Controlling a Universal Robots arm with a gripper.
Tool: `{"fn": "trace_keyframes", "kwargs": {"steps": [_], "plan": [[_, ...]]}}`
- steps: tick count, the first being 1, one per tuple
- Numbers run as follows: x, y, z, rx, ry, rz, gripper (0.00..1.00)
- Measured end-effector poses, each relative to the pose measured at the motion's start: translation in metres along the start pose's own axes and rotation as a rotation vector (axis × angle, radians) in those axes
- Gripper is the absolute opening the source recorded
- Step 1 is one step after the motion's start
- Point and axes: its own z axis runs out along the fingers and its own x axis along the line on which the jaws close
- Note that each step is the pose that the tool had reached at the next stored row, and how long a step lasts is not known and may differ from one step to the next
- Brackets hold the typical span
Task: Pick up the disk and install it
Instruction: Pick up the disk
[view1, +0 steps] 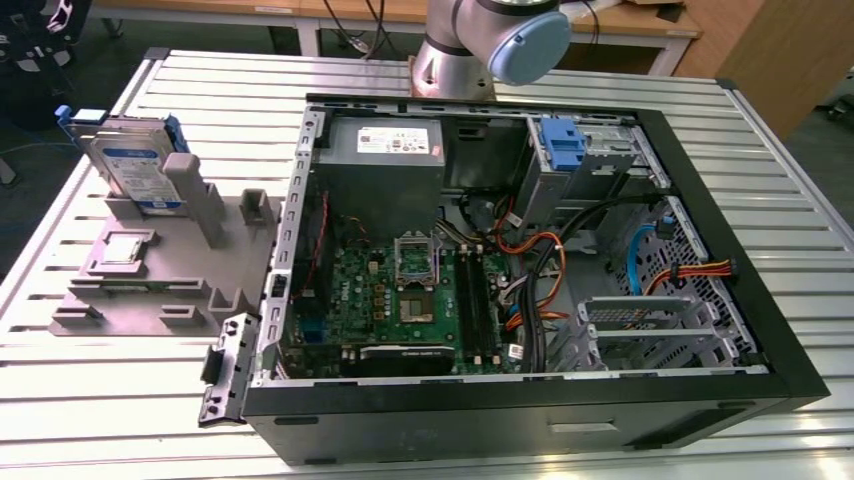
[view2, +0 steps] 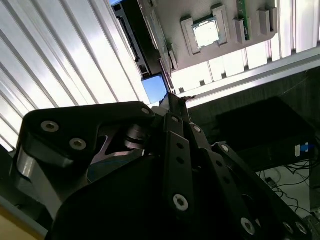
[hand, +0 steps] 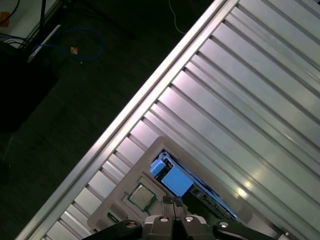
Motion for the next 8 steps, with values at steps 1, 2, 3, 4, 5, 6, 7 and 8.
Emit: {"fn": "trace_keyframes", "kwargs": {"steps": [1, 2, 3, 4, 5, 6, 7, 8], "plan": [[0.0, 0.0, 0.0, 0.0001, 0.0001, -0.003, 0.1], [0.0, 0.0, 0.0, 0.0001, 0.0004, -0.009, 0.1], [0.0, 0.0, 0.0, 0.0003, 0.0007, -0.016, 0.1], [0.0, 0.0, 0.0, 0.0004, 0.0011, -0.026, 0.1], [0.0, 0.0, 0.0, 0.0006, 0.0017, -0.037, 0.1], [0.0, 0.0, 0.0, 0.0007, 0.0023, -0.051, 0.1], [0.0, 0.0, 0.0, 0.001, 0.003, -0.066, 0.1], [0.0, 0.0, 0.0, 0.0012, 0.0035, -0.081, 0.1]]}}
